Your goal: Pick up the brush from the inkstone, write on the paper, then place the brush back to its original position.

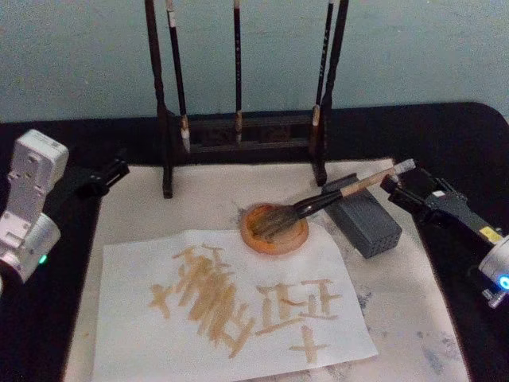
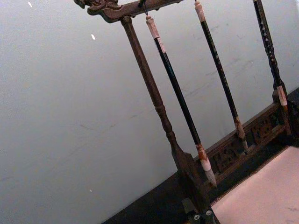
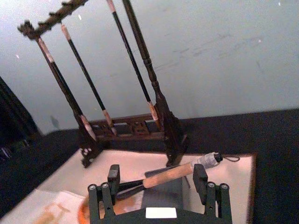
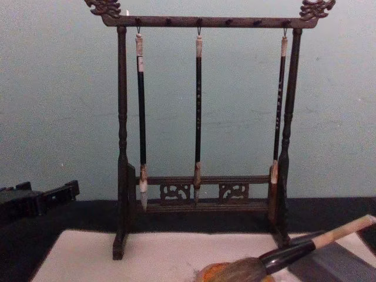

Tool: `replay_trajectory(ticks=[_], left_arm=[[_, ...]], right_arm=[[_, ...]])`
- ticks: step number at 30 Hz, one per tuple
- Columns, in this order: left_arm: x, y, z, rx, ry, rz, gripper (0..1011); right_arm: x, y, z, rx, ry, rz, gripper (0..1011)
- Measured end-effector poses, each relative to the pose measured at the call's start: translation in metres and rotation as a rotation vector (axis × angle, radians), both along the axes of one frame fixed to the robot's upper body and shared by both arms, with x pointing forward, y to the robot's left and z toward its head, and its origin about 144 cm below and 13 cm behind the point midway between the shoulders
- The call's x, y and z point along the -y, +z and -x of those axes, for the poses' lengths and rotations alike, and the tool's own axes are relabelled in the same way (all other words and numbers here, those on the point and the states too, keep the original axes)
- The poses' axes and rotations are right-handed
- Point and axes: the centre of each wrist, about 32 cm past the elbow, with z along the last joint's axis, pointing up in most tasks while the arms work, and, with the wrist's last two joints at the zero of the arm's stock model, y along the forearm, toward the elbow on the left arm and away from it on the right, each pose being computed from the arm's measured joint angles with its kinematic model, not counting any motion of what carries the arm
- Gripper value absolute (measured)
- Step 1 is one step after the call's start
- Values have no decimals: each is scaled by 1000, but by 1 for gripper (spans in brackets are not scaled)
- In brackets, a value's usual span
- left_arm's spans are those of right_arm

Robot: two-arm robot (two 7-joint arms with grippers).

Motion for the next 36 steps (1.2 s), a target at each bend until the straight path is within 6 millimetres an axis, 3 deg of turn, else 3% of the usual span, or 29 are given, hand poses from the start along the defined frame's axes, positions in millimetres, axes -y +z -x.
replay_trajectory(ticks=[13, 36], left_arm=[[0, 0, 0, 0, 0, 0, 1000], [0, 0, 0, 0, 0, 0, 1000]], right_arm=[[12, -16, -5, -107, 2, -262, 1008], [17, -33, -6, -194, -18, -462, 1008]])
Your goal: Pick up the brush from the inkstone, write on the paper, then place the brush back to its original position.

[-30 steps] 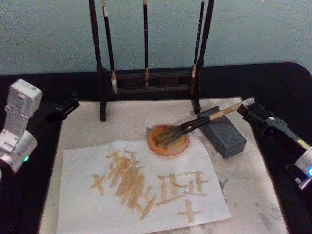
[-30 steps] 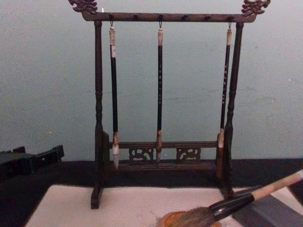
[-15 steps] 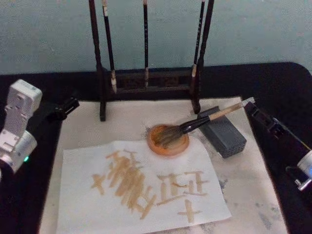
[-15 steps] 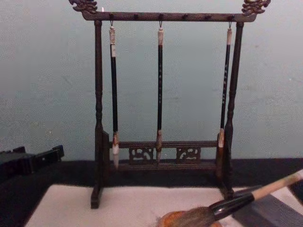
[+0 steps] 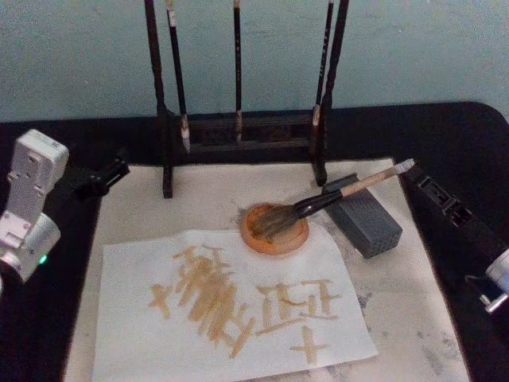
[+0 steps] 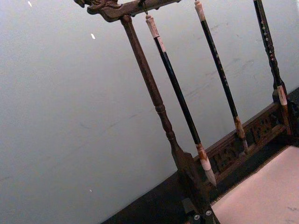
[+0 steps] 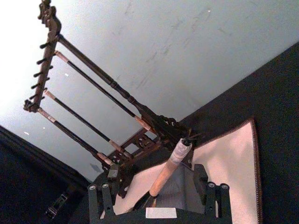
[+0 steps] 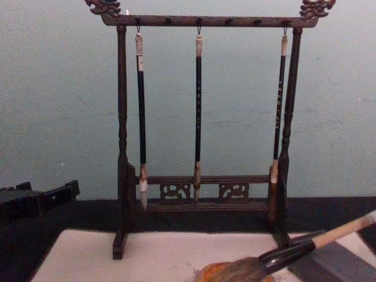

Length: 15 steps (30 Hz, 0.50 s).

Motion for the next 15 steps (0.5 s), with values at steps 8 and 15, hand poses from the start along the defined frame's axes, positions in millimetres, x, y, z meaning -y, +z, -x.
replay_trajectory(ticks=[8, 15], left_arm=[[0, 0, 0, 0, 0, 0, 1002], [0, 0, 0, 0, 0, 0, 1002]], right_arm=[[0, -3, -2, -18, 1, -14, 1006], [0, 1, -4, -19, 0, -4, 1008]])
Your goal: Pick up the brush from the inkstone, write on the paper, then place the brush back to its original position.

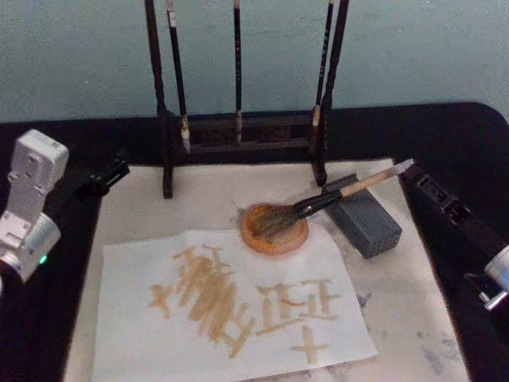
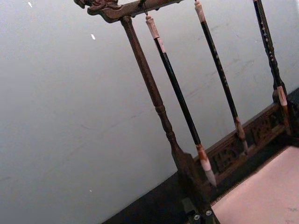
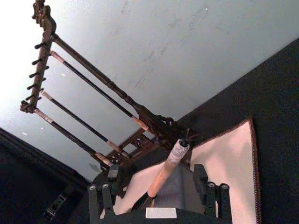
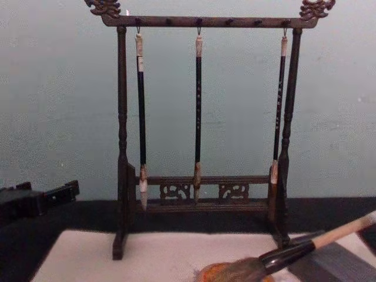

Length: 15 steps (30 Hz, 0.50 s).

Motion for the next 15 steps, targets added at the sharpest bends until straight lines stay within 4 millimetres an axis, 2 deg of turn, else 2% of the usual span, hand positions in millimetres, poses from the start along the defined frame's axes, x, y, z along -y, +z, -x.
replay_trajectory(ticks=[15], left_arm=[[0, 0, 0, 0, 0, 0, 1000]], right_arm=[[2, 0, -9, -35, -11, -62, 1008]])
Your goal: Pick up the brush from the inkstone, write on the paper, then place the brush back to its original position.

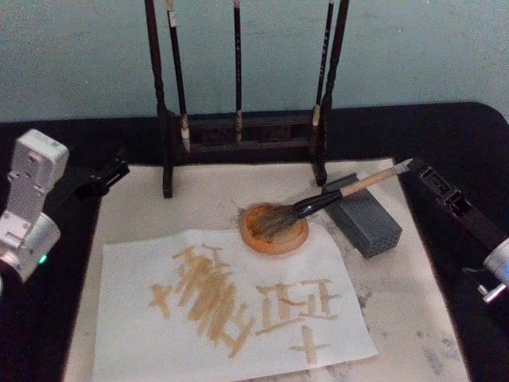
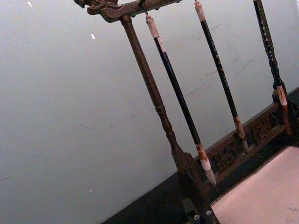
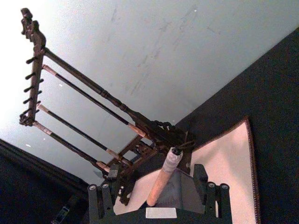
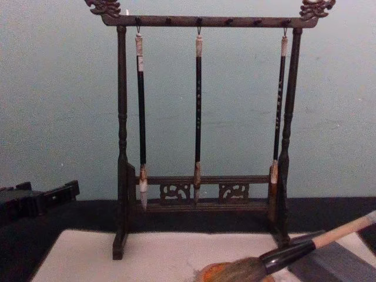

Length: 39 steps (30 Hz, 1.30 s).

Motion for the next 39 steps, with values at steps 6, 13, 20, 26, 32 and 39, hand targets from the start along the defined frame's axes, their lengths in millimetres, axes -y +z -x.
replay_trajectory(ticks=[6, 13, 20, 26, 32, 39], left_arm=[[0, 0, 0, 0, 0, 0, 1002], [0, 0, 0, 0, 0, 0, 1002], [0, 0, 0, 0, 0, 0, 1002], [0, 0, 0, 0, 0, 0, 1002], [0, 0, 0, 0, 0, 0, 1002], [0, 0, 0, 0, 0, 0, 1002]], right_arm=[[0, -3, -3, -20, -1, -26, 1008], [-1, -5, -8, -37, 1, -44, 1008], [-4, -7, -12, -49, 4, -57, 1008], [-7, -9, -16, -56, 9, -68, 1008], [-10, -10, -19, -60, 14, -80, 1008], [-13, -12, -21, -61, 28, -98, 1008]])
